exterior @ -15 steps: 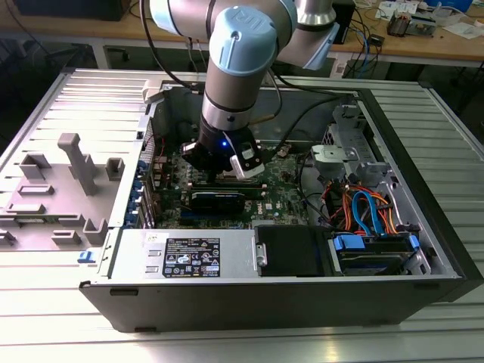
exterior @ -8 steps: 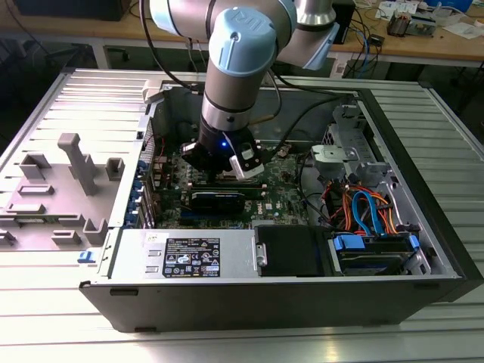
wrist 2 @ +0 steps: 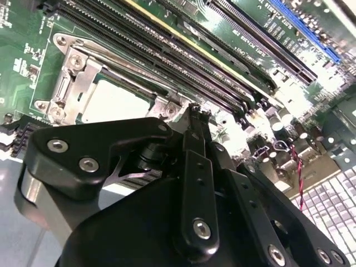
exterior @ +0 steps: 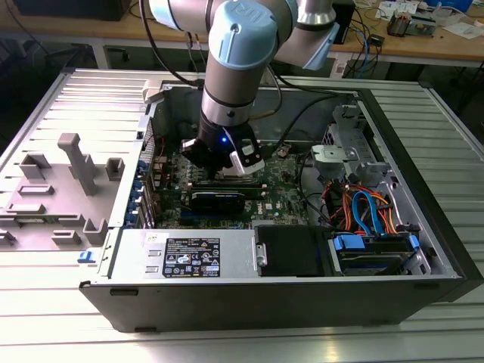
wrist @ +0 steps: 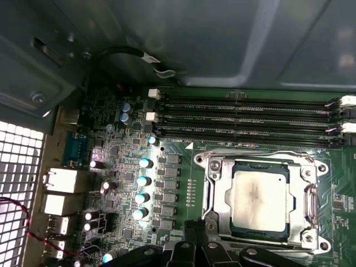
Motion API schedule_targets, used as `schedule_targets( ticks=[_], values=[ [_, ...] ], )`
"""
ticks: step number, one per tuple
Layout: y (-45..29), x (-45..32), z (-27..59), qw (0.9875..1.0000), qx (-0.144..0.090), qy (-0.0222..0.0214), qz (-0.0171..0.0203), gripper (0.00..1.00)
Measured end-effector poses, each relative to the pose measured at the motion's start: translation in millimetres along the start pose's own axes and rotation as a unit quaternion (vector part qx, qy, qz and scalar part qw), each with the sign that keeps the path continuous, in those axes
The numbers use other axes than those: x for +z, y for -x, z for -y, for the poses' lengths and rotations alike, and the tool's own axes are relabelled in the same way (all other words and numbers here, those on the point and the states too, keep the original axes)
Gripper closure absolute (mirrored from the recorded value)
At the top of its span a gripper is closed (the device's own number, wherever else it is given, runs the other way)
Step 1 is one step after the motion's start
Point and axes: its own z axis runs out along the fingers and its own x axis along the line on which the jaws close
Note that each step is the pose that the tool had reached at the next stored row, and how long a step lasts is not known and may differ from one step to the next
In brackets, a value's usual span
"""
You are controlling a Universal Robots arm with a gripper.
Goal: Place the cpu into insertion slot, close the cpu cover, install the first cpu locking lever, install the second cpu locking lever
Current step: 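Install the second cpu locking lever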
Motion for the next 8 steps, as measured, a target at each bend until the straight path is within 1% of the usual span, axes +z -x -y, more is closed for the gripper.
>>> schedule_targets(
  ticks=[2,8],
  values=[
    [-0.7,-5.5,-0.9,1.0,0.0,-0.0001,0.0006,0.89],
    [-0.8,-6.0,-1.0,1.0,0.0,-0.0001,0.0011,0.89]
  ],
)
